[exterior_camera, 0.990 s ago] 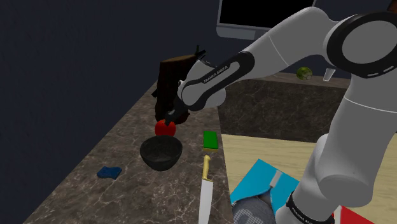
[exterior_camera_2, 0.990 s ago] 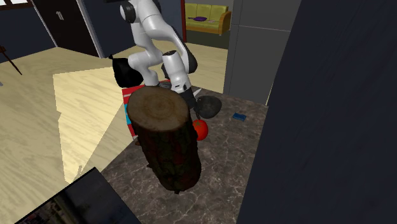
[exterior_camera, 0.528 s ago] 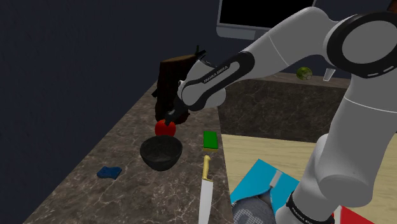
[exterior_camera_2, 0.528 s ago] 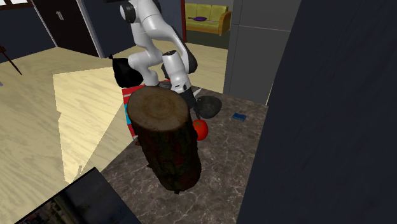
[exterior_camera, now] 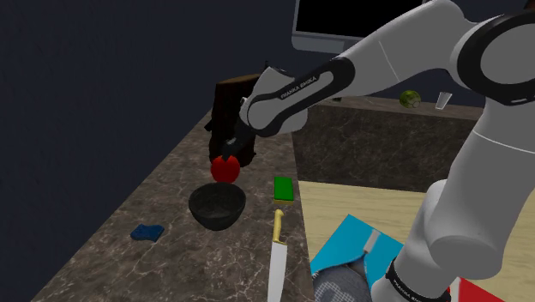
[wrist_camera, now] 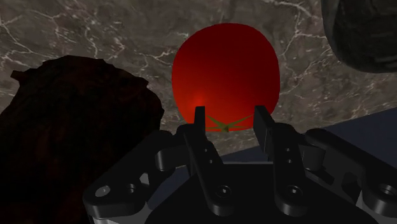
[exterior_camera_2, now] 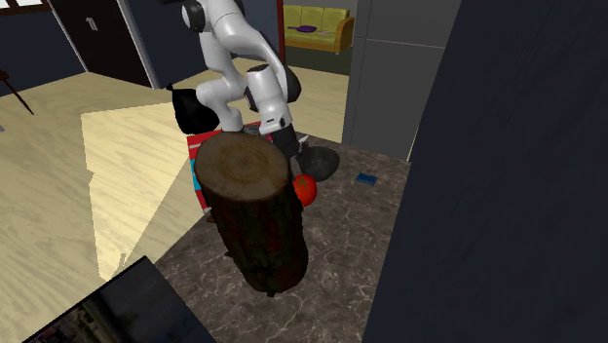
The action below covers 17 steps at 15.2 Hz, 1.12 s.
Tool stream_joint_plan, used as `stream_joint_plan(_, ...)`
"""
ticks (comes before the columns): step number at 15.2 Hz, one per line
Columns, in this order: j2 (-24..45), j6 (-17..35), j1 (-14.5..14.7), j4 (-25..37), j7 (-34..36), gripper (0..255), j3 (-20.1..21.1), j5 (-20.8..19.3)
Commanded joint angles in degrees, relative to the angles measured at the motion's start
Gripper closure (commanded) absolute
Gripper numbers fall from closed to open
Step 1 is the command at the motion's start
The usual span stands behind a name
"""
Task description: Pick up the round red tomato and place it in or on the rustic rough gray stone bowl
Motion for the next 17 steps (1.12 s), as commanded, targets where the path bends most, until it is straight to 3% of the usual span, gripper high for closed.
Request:
stream_joint_plan(1, -0.77, -1.52, -0.05, 0.76, 0.64, 255, -0.04, -0.63)
stream_joint_plan(17, -6.11, -13.62, -0.62, 7.60, 3.79, 255, -0.19, -3.64)
